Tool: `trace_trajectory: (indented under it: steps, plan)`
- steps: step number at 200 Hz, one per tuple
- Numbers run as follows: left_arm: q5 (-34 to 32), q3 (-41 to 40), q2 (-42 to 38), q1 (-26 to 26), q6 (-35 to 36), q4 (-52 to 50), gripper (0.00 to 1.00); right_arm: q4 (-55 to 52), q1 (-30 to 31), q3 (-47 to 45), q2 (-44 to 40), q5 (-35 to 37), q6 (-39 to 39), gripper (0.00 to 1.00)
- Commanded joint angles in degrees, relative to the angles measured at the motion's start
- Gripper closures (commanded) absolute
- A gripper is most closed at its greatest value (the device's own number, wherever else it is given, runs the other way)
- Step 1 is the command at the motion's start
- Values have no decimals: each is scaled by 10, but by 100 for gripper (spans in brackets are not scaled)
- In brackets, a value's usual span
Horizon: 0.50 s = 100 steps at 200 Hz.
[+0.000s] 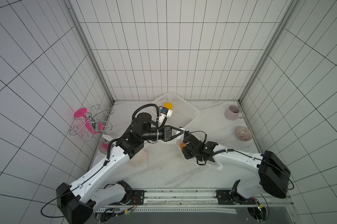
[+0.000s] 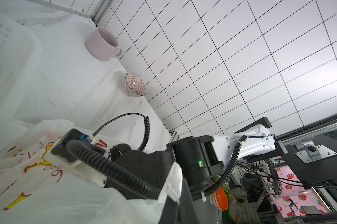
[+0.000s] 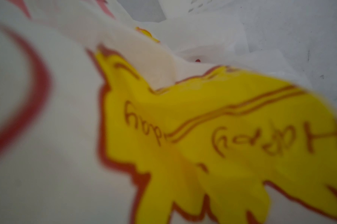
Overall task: Place the peach into a plastic bag & tie a knot
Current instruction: Place the peach in the plastic bag.
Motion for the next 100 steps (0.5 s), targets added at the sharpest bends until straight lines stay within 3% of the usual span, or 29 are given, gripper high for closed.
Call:
trace_trajectory:
  steps: [1, 31, 48, 76, 100]
  plan:
    - [-4, -22, -27, 43, -30, 32, 100, -13, -8, -11, 15, 9, -33, 28]
    - [-6, -33, -49, 134, -30, 17, 100, -86, -16, -16, 23, -18, -68, 16]
    - [-20, -28, -47, 152, 3, -16, 100, -127, -20, -27, 8, -8, -83, 11]
    - [-70, -57, -2, 152, 86, -91, 100, -181, -21, 7, -25, -79, -129, 8]
    - [-53, -90, 36, 151, 94, -73, 100, -197, -25, 61, -64, -235, -146, 8]
